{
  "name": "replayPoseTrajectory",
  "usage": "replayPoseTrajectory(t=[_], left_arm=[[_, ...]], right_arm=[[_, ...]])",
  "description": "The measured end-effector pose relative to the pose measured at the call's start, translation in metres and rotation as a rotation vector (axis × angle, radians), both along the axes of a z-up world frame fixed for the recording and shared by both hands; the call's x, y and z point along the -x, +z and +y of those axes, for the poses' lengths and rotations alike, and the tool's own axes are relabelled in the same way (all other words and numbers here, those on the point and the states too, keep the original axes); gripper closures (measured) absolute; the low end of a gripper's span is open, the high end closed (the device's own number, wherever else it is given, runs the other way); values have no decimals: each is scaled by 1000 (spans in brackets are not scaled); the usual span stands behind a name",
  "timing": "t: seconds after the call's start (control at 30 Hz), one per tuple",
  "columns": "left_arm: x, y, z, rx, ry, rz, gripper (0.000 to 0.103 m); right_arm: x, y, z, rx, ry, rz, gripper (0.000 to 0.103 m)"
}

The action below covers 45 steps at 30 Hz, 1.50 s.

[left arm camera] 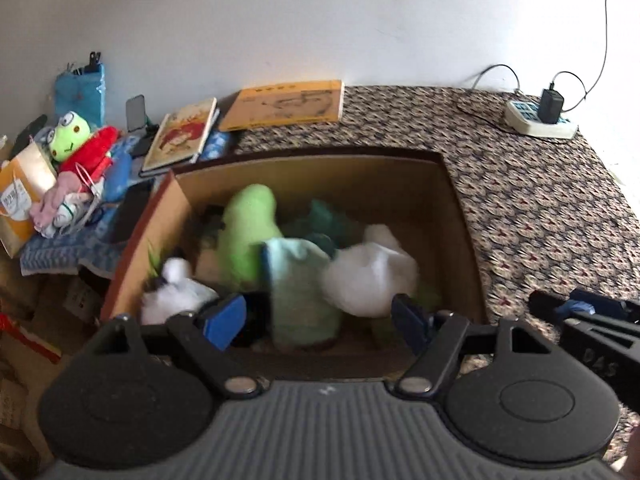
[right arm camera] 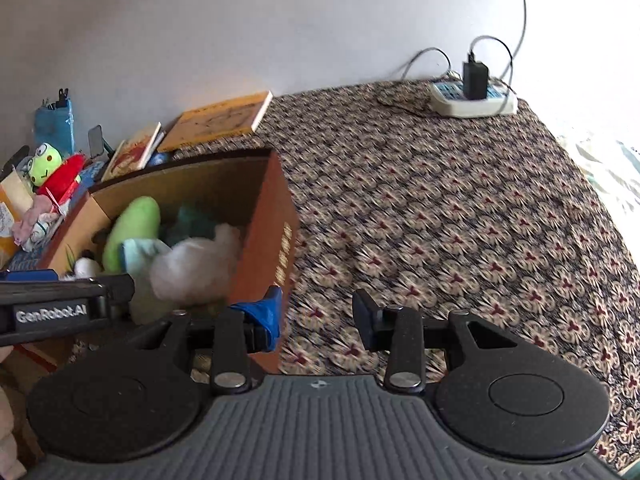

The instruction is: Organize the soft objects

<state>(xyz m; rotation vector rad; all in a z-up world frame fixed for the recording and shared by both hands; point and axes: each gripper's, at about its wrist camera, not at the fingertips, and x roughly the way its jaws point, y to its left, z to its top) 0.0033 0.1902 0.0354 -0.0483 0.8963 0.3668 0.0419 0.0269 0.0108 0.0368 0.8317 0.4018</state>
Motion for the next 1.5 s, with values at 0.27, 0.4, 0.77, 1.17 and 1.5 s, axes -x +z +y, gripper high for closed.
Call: replayPoseTrajectory(t=[0.27,0.4,0.77,1.17,1.5], left_arm=[[-10,0,51,-9,-27,-16,29],[-23,-6,71,-47,-52,-14,29],[-54,-37,119,-69,-83,-25,29],[-75,-66,139,-7,-117,-29,29],[-80,-72,146,53,-101,-6,29]], right_arm=[[-8,8,55,-8,2,-61,80],[-17,4,82,-6,-7,-112,80],[-41,-30,123,10,-60,-113,80],[-55,-41,134,35,-46,-133,80],[-67,-59,132,-12,-24,4,84]])
